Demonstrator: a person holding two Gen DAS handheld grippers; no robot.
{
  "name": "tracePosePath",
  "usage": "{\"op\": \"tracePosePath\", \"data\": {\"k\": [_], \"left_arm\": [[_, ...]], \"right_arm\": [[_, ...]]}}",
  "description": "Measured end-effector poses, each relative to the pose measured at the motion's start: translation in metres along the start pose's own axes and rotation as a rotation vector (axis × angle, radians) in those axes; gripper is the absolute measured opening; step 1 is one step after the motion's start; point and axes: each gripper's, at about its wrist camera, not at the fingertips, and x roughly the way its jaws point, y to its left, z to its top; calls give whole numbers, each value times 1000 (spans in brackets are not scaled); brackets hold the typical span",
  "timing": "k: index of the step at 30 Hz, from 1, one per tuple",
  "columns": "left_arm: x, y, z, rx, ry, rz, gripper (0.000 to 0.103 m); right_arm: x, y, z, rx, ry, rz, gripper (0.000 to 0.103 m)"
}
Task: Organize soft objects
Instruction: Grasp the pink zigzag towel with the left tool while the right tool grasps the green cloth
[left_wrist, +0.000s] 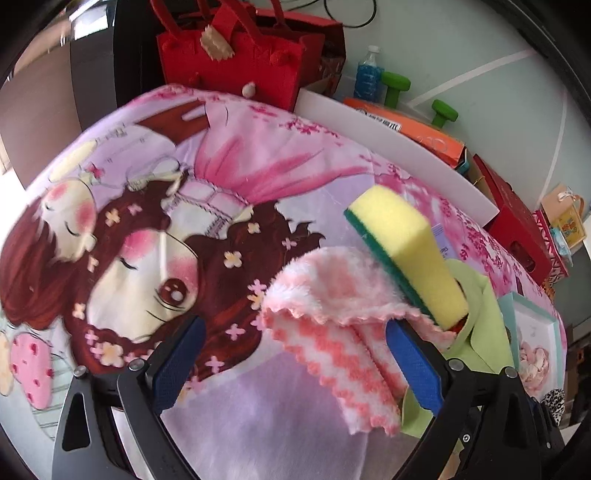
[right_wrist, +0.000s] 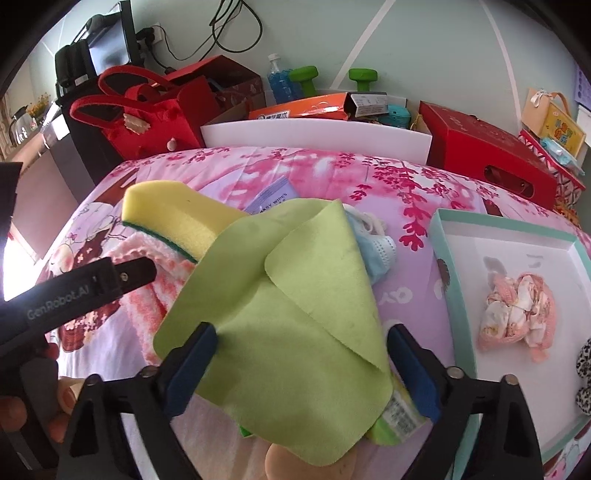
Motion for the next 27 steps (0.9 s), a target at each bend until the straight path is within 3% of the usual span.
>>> {"op": "tracePosePath", "data": {"k": [5,10,13,23,27], "left_arm": [[15,-1,-2,-19,32,-45,96],[20,-7,-3,-16,32,-78,81],[21,-12,-4,-4,36,-82,67],[24,-24,-7,36,60,-159,19],[23,-26,-8,37,63,-176,12]], "right_arm": [[1,-5,0,22,0,4,78],[0,-9,-1,45,1,30,60],[-1,-11,-1,58,0,43,48],[-9,-19,0,78,-25,51,46],[-9,-21,0,81,-26,37,46]]}}
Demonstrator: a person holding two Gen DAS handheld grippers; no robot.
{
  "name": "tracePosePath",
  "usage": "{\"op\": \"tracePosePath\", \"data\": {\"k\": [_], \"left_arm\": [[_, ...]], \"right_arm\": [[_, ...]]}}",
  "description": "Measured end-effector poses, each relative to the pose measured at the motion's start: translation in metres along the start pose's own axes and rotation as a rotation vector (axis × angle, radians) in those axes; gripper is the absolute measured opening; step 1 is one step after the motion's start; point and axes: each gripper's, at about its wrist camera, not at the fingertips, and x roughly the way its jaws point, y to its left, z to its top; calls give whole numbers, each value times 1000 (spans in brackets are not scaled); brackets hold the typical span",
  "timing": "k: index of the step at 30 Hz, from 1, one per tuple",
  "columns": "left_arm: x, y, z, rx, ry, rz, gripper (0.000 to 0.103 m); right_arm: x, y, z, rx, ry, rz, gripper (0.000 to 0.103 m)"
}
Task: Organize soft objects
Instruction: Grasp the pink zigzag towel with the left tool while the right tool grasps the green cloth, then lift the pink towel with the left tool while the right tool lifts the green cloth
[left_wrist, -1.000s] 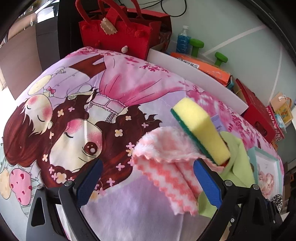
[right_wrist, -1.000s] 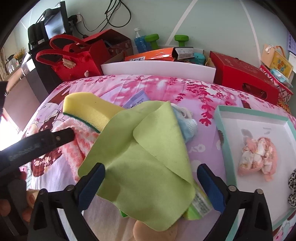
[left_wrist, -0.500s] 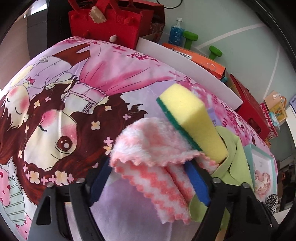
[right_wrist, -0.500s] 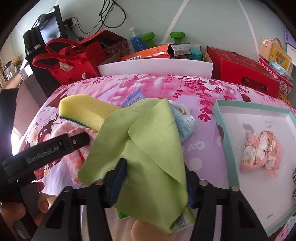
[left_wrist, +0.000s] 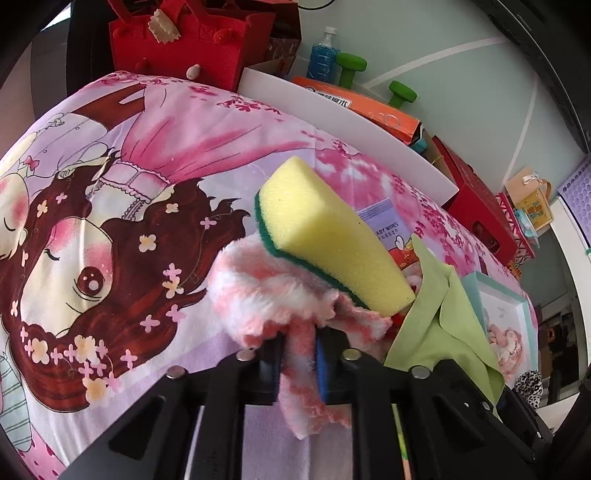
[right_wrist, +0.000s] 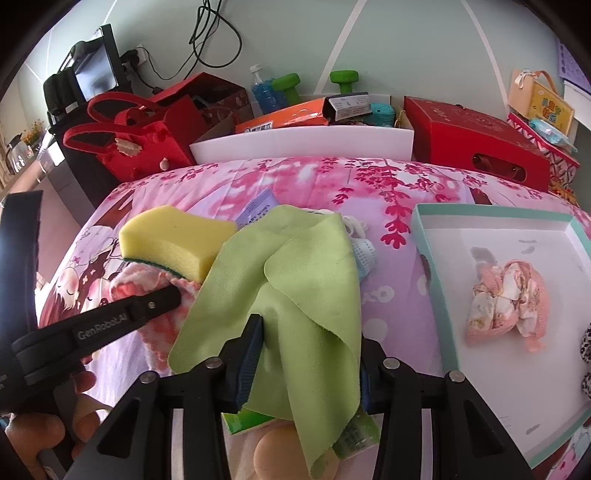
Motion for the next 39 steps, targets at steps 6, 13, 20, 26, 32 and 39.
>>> {"op": "tracePosePath", "data": {"k": [6,13,20,26,32,39], "left_arm": [[-7,2,1,-18,-20,-9,9],[-30,8,6,-47,-83,4,8],[-52,22,11,-81,-136,28,8],[-62,34,13,-112,-156,43,8],[-77,42,15,-123,-196,70,8],[-68,45,15,-130,-159,92,8]], "right_arm": [[1,1,0,-9,-2,-4,49],[2,0,0,-16,-4,-22,58],[1,-1,0,-12,-13,-17,59],[-6,-6,2,8,-41,0,59],[-8,-18,2,56,-51,18,58],[-3,-27,0,102,-26,61,40]]}}
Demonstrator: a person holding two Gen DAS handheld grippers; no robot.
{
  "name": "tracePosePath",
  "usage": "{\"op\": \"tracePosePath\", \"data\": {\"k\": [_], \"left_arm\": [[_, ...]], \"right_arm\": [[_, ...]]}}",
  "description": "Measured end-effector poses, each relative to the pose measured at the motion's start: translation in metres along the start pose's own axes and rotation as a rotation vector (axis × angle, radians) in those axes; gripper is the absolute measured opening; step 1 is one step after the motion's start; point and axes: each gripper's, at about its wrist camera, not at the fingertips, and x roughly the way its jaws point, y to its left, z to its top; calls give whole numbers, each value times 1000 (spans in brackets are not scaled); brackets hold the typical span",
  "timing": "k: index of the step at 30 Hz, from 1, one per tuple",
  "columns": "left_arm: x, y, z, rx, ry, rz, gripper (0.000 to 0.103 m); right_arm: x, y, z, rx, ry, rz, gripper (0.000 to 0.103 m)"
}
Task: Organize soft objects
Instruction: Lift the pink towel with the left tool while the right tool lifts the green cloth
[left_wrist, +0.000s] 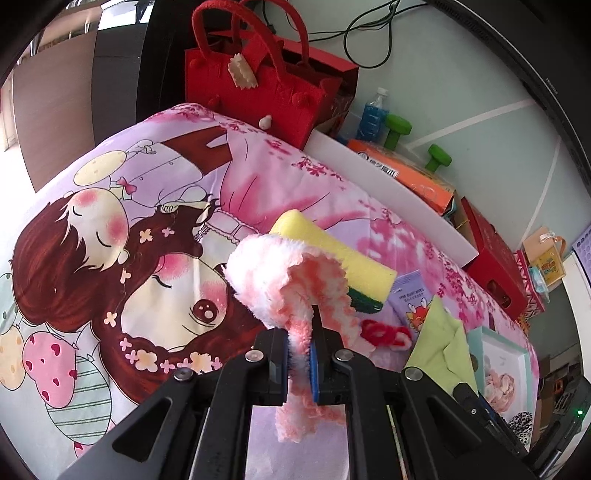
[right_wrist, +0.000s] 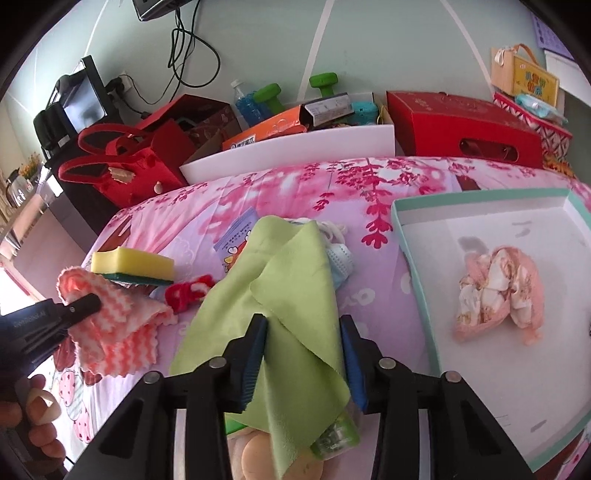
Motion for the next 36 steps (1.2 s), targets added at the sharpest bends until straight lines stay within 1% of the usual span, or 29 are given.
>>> {"op": "tracePosePath", "data": {"k": [3,5,10,13,20,25,27,29,33,36], "left_arm": [[3,1,-2,2,13,12,9],[7,2,-3,5,28,22,9],[12,3,-5,4,48,38,9],[13,2,-6,9,55,42,9],[14,1,-6,11,58,44,9],[15,-1,-6,17,64,48,9],[16,-1,-6,19,64,48,9],[16,-1,-6,22,66,49,9],[17,-3,-7,26,68,52,9],[17,-3,-7,29,68,54,9]], "right_arm": [[1,-1,-1,10,5,7,32],[-1,-2,0,13,0,-2,30],[-6,-3,1,15,-12,11,29],[-6,-2,2,12,-12,1,29],[-10,-7,3,23,-6,10,30],[-8,-10,3,38,13,10,34],[-8,-11,3,43,19,14,37],[-8,-12,3,46,20,11,51],[-12,-13,3,52,7,36,51],[-15,-13,3,54,-6,38,51]]}}
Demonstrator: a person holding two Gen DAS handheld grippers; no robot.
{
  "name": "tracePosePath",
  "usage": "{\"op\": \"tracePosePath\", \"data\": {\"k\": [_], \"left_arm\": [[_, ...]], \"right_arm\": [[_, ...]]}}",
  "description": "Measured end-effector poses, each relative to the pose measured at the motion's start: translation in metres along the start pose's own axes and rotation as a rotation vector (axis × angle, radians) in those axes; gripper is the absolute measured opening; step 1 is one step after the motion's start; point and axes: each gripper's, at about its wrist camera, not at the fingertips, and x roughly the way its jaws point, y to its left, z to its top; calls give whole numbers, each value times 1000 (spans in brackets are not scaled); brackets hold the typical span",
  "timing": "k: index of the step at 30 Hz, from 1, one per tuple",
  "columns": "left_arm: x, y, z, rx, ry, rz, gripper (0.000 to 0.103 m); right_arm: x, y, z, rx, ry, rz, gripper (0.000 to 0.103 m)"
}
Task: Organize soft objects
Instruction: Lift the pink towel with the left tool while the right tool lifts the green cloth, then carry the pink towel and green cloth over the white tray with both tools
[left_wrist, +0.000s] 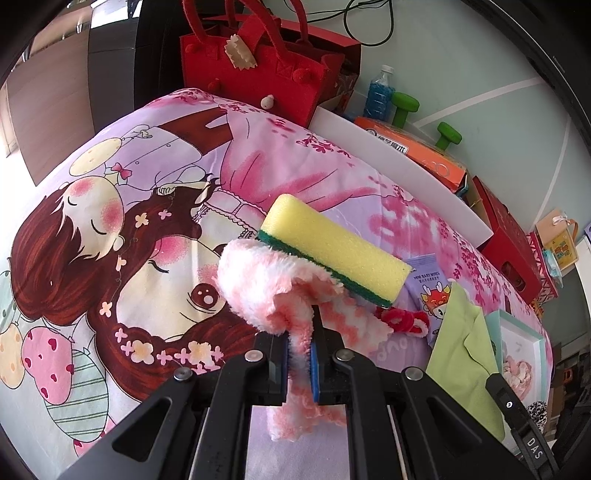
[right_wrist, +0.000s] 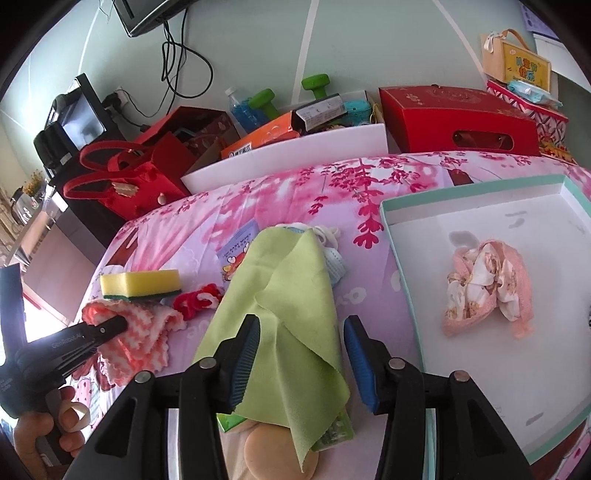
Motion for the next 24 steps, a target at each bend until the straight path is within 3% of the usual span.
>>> {"op": "tracePosePath", "data": {"k": [3,4,6,12,19,24], "left_arm": [[1,0,0,3,2,2,9],[1,0,-1,4,3,3,9],[1,-1,-1,5,3,4,9],[3,-2,-2,13,11,9,9],[2,-4,-2,14,3,12,9],[-24,-9,2,17,-87,-56,9]], "right_arm": [[0,-4,0,17,0,-2,45],[0,-5,0,21,0,-4,37],[0,-7,1,30,3,-2,33],[-3,-9,1,32,-18,-22,5],[-16,-8,5,28,-67,-7,3],[-46,-4,11,34,-167,38,3]]}}
